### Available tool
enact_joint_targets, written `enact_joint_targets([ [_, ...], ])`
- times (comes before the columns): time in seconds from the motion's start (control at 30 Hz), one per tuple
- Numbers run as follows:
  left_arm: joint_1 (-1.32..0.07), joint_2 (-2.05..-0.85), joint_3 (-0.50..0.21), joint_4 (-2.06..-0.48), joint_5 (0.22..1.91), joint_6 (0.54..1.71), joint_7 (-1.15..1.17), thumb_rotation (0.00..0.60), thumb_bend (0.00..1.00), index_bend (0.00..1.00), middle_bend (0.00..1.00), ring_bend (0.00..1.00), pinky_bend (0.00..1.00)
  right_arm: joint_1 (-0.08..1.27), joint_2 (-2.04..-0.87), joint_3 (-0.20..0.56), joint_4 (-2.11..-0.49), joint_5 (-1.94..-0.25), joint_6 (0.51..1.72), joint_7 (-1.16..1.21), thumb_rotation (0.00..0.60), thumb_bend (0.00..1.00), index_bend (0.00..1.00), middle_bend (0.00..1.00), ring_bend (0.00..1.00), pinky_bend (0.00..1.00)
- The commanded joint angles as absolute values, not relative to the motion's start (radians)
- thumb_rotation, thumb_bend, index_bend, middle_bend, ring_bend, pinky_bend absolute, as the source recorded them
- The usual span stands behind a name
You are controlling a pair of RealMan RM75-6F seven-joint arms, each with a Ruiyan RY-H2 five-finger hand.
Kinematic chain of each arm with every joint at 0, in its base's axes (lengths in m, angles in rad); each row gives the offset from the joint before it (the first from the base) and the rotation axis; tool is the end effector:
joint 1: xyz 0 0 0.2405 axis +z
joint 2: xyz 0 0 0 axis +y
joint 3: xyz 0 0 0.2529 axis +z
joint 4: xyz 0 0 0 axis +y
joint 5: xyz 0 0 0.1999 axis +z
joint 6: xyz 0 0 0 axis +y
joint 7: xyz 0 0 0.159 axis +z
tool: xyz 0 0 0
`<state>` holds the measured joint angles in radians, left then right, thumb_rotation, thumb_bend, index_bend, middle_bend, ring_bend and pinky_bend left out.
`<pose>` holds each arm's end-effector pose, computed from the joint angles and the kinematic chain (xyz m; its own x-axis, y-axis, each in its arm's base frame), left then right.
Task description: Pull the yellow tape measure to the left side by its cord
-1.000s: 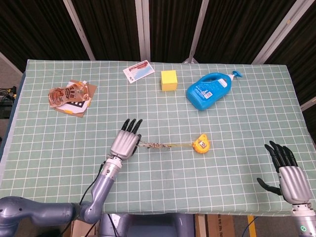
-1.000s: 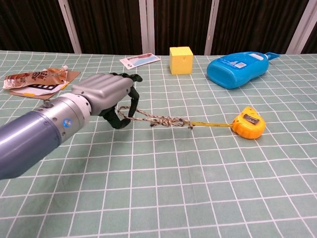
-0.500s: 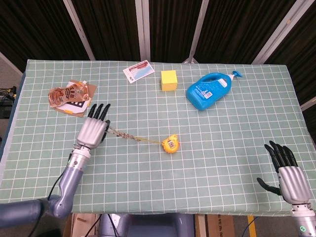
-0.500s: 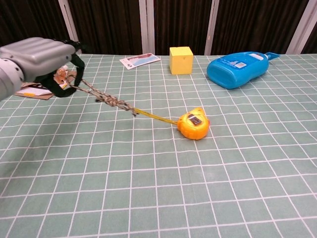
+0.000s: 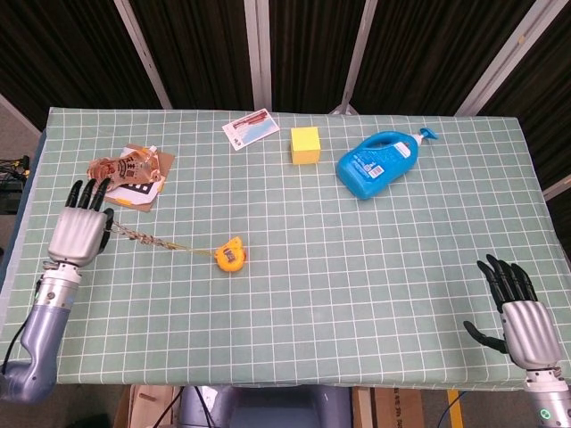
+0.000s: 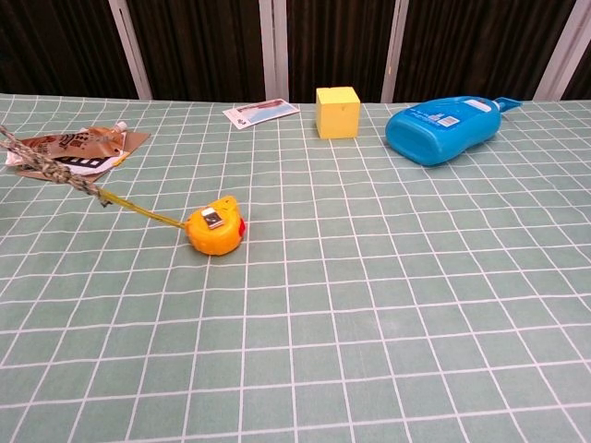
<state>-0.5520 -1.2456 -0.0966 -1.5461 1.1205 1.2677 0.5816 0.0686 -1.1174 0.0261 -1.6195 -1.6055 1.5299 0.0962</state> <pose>-0.2415 0.3362 0.1251 0.7549 -0.0122 0.6557 0.6525 -0.0876 -0.7527 -0.2897 -0.1844 0.1632 0.3055 0.0028 0.9522 -0.9474 -0.0995 0.3043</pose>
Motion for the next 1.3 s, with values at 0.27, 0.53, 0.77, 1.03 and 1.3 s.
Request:
enact_joint_targets([
  [0.27,-0.503,-1.2,-0.087,-1.496,1.142,1.258,0.496,0.6,0.52,0.57,0.01,0.0,0.0,0.067,-1.119,0.028,-1.621,-1.601,1.53,0.088,0.6,0.22,0.0,0.0,0.0,0.0],
  [0.53,-0.48,-1.188,-0.077,-1.549,1.137,1.239,0.494,0.6,0.18,0.3,0.0,0.0,0.0,0.068,-1.118,0.026,-1.622,-1.604,1.528,0.084,0.6,0.22,0.0,0.0,0.0,0.0],
  [0.77,-0.398,-1.188,-0.033,-1.68,1.235,1.331,0.406,0.6,0.1,0.09,0.0,0.0,0.0,0.07,-1.114,0.022,-1.616,-1.616,1.526,0.085,0.6,0.22,0.0,0.0,0.0,0.0],
  [1.03,-0.247,-1.164,0.083,-1.811,1.449,1.5,0.282,0.6,0.0,0.0,0.0,0.0,0.0,0.075,-1.119,0.009,-1.584,-1.67,1.543,0.045,0.6,0.22,0.0,0.0,0.0,0.0],
  [1.3,-0.141,-1.175,0.15,-1.677,1.623,1.629,0.212,0.6,0.0,0.0,0.0,0.0,0.0,0.075,-1.122,0.009,-1.585,-1.667,1.544,0.032,0.6,0.22,0.0,0.0,0.0,0.0],
])
